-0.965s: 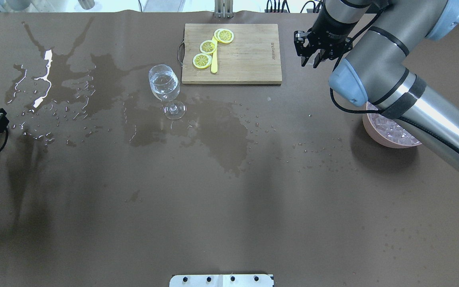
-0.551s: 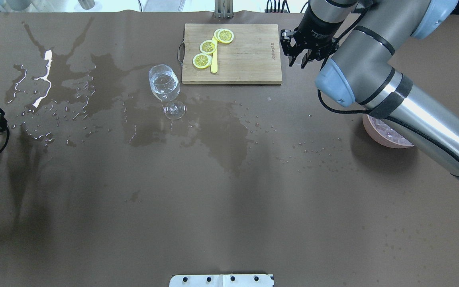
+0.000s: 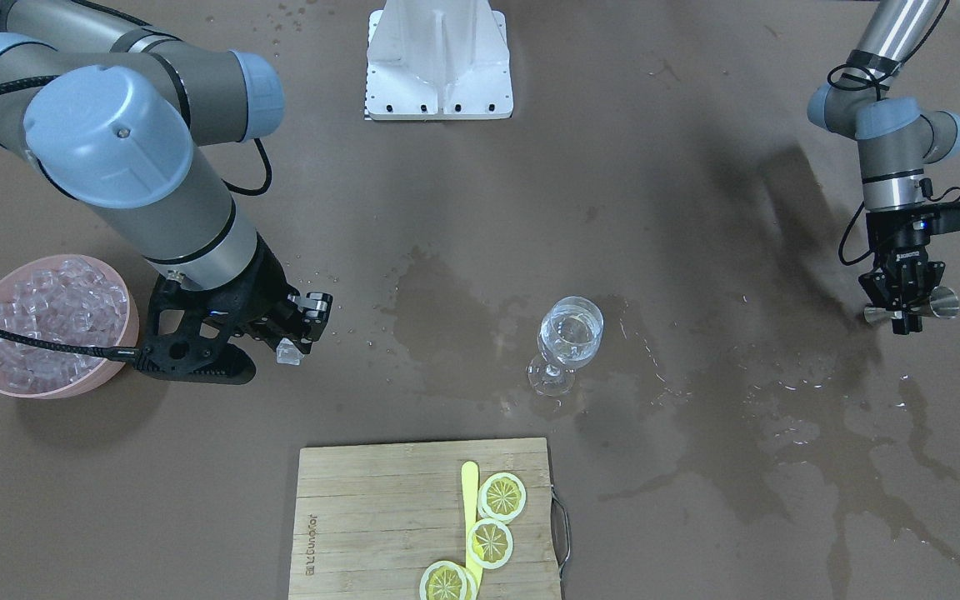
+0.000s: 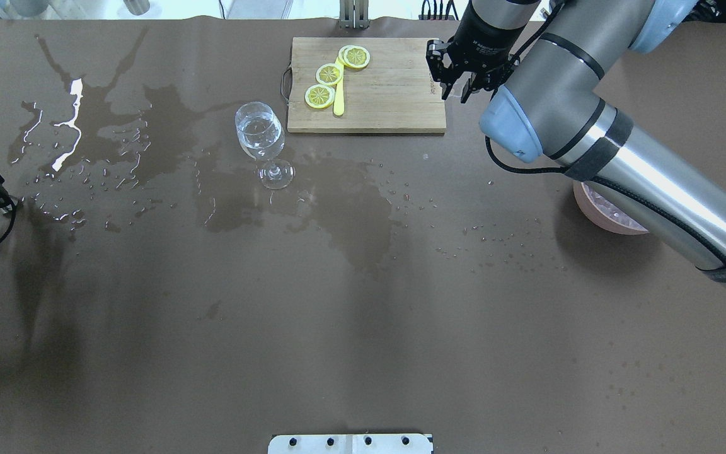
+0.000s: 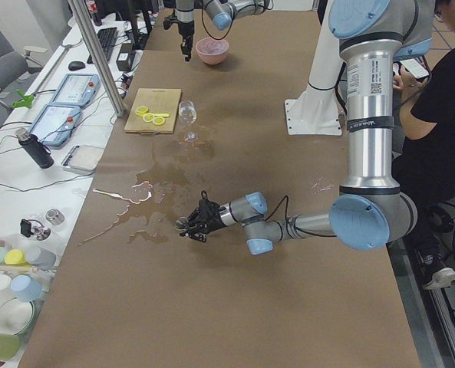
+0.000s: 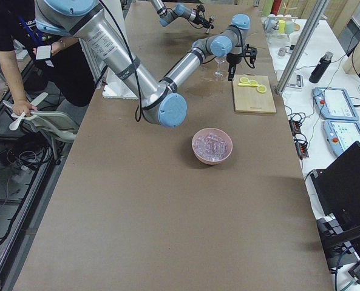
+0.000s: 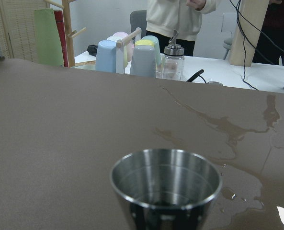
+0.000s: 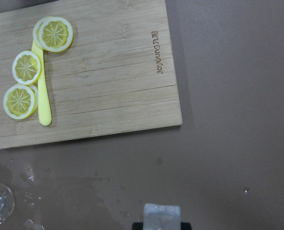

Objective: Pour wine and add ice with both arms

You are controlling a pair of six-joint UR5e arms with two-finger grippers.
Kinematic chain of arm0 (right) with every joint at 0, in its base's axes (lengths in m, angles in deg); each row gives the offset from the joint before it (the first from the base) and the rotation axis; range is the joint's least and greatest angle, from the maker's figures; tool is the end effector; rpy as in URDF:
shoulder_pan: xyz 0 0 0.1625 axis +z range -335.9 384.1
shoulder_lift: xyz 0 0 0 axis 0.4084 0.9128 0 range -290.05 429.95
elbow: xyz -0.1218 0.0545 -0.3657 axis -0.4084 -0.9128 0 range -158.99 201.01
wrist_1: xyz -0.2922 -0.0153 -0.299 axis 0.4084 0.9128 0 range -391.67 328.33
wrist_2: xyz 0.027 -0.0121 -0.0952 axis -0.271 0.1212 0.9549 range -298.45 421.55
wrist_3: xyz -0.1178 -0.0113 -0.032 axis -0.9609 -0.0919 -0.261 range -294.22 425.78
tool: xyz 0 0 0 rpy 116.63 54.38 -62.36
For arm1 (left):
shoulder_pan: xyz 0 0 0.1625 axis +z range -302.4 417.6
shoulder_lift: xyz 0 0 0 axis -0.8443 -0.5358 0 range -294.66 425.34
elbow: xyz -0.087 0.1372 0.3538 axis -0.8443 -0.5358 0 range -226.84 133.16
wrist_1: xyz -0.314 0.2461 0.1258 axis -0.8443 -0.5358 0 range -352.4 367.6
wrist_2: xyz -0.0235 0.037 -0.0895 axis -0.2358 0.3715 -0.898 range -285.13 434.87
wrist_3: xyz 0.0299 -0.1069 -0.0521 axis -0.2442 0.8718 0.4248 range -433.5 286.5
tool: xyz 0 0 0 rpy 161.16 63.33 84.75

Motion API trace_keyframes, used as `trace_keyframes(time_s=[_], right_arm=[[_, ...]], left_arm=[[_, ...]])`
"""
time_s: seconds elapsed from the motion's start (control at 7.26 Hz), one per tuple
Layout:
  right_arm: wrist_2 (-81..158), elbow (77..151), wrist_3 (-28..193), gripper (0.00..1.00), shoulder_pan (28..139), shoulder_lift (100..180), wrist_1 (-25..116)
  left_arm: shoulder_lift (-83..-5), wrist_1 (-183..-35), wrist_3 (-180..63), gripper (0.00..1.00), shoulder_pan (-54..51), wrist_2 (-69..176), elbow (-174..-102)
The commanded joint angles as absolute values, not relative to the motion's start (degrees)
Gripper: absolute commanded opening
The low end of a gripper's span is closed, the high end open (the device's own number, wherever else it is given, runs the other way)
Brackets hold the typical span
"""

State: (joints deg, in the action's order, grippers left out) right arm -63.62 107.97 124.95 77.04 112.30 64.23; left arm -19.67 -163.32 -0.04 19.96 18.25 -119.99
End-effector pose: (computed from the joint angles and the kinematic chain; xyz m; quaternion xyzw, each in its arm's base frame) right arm -0.3782 -0.6047 0.1621 -0.0013 -0.4255 0.0741 0.9019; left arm 0.2522 -0.4479 0.6650 0.4375 0.3067 -0.2918 0.7933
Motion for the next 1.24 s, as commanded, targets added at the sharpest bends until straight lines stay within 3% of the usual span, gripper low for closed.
trace_keyframes(time_s=[0.0,1.1], right_arm=[[-63.60,107.76,125.11,0.00,77.01,111.70,64.31],[-63.34,105.14,127.39,0.00,75.26,106.35,64.40]], left_arm=[[-19.74,-163.17,-0.55,0.26,19.98,18.27,-120.40],[-18.42,-162.64,-9.17,0.22,19.02,23.54,-126.81]])
